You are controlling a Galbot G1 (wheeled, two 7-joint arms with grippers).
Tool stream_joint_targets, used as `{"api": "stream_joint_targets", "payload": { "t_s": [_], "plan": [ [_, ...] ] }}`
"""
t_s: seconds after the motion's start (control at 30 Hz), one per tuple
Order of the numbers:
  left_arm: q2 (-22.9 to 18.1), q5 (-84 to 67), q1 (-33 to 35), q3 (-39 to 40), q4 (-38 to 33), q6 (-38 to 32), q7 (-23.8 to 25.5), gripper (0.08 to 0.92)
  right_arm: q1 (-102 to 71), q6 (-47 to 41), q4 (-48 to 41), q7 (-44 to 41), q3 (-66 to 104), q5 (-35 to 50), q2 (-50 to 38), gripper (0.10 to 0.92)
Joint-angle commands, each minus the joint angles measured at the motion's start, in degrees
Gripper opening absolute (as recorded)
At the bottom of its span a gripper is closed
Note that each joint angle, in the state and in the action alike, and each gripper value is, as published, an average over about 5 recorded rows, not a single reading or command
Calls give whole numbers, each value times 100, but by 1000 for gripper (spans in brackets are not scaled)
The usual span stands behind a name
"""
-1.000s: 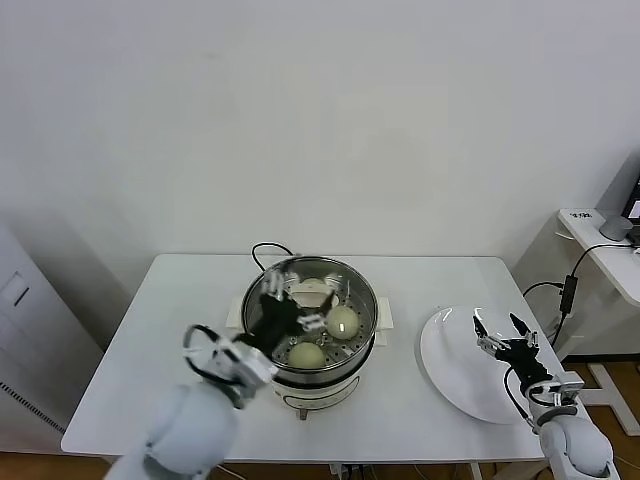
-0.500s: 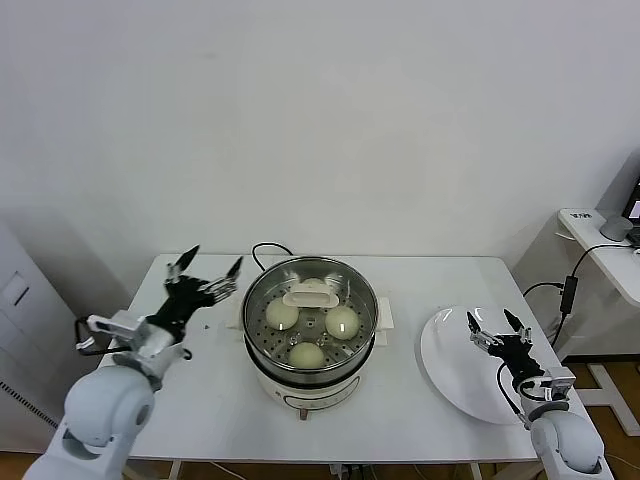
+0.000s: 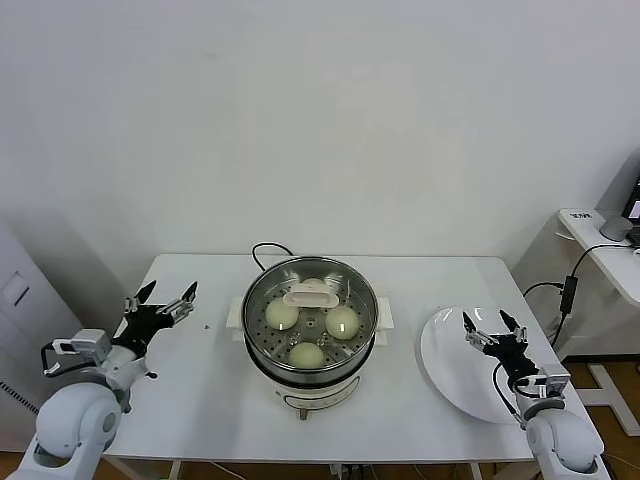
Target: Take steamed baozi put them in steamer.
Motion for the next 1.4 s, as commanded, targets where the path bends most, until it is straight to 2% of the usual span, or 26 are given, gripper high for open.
{"api": "stream_joint_targets", "payload": {
  "t_s": [0.03,0.97,1.4],
  "plan": [
    [-126,-21,92,-66,216,20,-50,823,3,-209,66,92,-41,-43,69,823],
    [-252,95,214,-46,103,74,-93,823,-147,-365,129,155,16,23,10,823],
    [-209,540,418,-106,388,44,-140,823,-197,-369,121,31,77,-22,13,823]
  ]
}}
